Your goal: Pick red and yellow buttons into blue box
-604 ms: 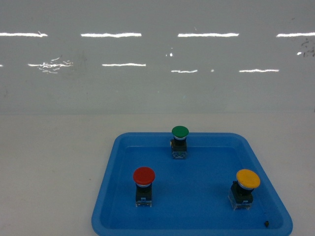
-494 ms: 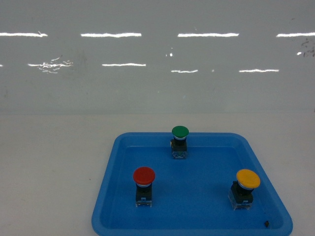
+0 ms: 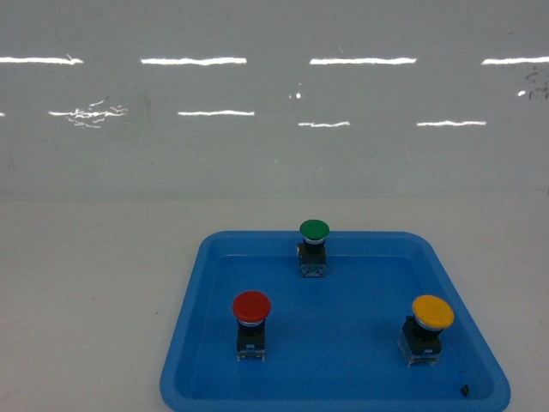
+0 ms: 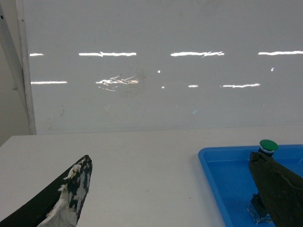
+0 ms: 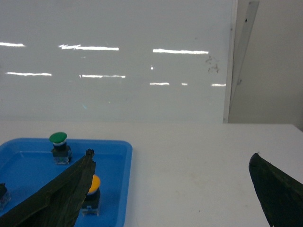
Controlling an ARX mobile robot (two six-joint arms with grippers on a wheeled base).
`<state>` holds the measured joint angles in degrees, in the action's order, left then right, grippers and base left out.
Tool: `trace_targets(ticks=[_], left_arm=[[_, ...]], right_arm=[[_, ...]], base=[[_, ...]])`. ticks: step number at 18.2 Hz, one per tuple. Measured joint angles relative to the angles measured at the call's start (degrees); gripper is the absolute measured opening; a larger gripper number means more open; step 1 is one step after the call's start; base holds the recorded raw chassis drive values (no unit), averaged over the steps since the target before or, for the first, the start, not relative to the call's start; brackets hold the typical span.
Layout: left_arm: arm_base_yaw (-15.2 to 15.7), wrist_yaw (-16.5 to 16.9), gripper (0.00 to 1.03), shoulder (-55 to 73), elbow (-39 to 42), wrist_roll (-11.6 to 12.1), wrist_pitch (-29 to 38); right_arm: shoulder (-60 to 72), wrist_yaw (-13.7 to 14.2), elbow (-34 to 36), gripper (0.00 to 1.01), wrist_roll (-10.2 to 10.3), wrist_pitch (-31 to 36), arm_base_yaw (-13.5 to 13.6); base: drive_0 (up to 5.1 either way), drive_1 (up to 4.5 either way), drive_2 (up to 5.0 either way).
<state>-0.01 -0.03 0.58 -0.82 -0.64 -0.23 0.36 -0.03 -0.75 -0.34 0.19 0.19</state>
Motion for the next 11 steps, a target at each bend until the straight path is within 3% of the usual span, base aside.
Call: trace_targets(ticks=[1,2,4,6,8,9,10,11], left_arm=[[-0.4,-1.0,0.98,0.2,0.0,0.0,0.2],[-2.7,-3.7,0.98,2.3,0.1,0.8,3.7],[-6.0,-6.4,0.98,13.0,0.1,2.6,15.3],[-9.8,-8.6,0.98,31.4,-0.3,4.6,29.8],[-12.7,-9.1,0.98,46.9,-4.6,5.6,37.0],[-14.6,-10.7,0.98,62.7,-13.5,5.6,39.7],[-16.9,-11.8,0.98,75.1,-21.5,6.1,39.2],[-17.6,-12.1,0.98,78.2,-23.9,6.5,38.9]], right_arm=[[1.3,0.1,0.0,0.98,-0.4,2.6,0.7],[4.2,0.0,0.0,0.98,-1.0,6.4,1.5],[14.3,-0.6,0.0,0.98,-1.6,15.9,2.6],[30.6,-1.8,0.0,0.98,-2.3,30.6,4.0],[47.3,-3.1,-1.3,0.98,-2.9,43.5,4.9],[68.2,-3.8,-7.8,0.98,-3.0,57.5,5.6],[83.6,-5.0,-17.0,0.98,-3.3,56.3,7.0],[87.1,-6.7,-19.6,0.98,-3.6,52.9,7.8]], base=[[0.0,0.0,0.0],[0.0,0.0,0.0],[0.0,0.0,0.0],[0.0,0.0,0.0],[0.0,0.0,0.0],[0.0,0.0,0.0],[0.0,0.0,0.0],[0.0,0.0,0.0]])
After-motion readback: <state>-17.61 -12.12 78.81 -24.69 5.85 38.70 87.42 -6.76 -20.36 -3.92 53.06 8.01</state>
